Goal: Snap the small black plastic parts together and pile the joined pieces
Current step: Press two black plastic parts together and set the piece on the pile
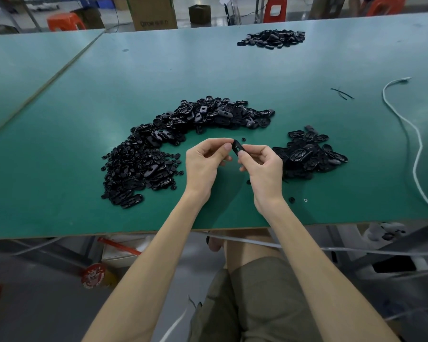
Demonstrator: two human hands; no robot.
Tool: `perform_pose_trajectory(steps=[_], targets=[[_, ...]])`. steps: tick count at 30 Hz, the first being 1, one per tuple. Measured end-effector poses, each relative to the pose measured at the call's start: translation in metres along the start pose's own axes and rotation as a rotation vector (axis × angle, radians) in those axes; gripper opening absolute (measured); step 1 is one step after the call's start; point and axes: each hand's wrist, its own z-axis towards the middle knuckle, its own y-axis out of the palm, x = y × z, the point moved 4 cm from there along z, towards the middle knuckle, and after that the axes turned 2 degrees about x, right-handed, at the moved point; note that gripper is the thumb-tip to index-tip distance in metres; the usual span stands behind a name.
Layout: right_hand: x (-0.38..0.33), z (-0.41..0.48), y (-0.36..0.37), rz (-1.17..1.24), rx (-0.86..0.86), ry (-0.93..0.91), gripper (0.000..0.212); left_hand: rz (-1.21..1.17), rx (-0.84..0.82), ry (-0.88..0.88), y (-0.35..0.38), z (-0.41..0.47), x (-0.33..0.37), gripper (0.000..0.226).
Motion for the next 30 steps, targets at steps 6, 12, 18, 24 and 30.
perform_pose_trajectory(steps=[6, 12, 18, 24, 30], targets=[[-0.0011, -0.0009, 0.0004, 0.002, -0.006, -0.002, 0.01, 0.065, 0.014, 0.021, -0.0008, 0.0007, 0.0007, 0.007], [-0.0042, -0.0031, 0.0031, 0.036, -0.089, -0.005, 0.012, 0.163, 0.02, 0.051, 0.0015, 0.001, 0.0018, 0.004], [-0.0065, -0.0044, 0.0022, 0.066, -0.108, -0.001, 0.014, 0.177, 0.033, 0.03, 0.0004, 0.0004, 0.0016, 0.008], [-0.0052, -0.0033, 0.0022, 0.064, -0.103, 0.011, 0.013, 0.212, 0.06, 0.041, -0.0005, 0.0, 0.0007, 0.009], [-0.0035, -0.0026, 0.0016, 0.057, -0.099, 0.006, 0.012, 0.156, 0.041, 0.015, -0.0032, 0.0013, -0.0016, 0.009]])
